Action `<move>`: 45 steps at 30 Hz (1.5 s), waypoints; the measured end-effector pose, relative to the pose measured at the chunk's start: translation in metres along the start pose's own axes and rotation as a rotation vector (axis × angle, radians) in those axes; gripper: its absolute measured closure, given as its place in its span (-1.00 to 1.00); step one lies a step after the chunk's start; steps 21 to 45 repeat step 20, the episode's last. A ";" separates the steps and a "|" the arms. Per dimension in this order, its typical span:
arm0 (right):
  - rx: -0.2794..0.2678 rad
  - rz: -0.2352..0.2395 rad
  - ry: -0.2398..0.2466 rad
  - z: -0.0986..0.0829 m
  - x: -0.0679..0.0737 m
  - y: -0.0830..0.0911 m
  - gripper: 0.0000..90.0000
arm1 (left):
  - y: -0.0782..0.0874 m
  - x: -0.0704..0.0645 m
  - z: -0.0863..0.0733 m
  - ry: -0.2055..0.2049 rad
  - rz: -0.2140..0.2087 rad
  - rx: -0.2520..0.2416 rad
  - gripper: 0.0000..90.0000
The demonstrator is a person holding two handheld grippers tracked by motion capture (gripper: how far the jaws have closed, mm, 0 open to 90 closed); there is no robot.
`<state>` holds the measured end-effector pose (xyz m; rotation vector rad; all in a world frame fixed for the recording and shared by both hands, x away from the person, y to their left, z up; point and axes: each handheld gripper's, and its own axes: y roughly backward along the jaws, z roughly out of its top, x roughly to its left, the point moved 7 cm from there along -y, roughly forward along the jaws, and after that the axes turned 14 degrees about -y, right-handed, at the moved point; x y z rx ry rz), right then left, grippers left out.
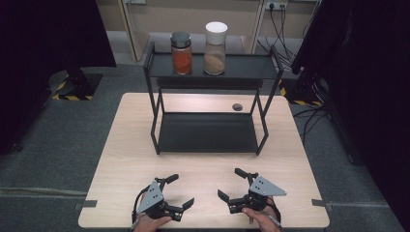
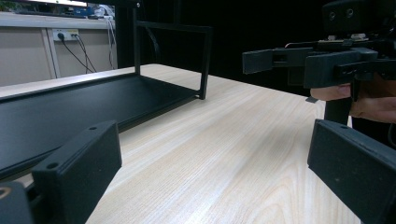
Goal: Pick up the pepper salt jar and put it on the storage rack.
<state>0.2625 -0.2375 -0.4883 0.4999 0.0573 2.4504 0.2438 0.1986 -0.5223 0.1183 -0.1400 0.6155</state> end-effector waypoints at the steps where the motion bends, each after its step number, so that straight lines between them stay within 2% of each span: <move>1: 0.001 0.000 0.001 0.000 0.000 0.000 -0.99 | 0.000 0.000 0.000 0.000 -0.001 0.000 -0.95; 45: -0.001 -0.005 0.003 0.000 -0.001 0.001 -0.99 | 0.000 0.001 -0.001 0.010 0.004 -0.002 -0.95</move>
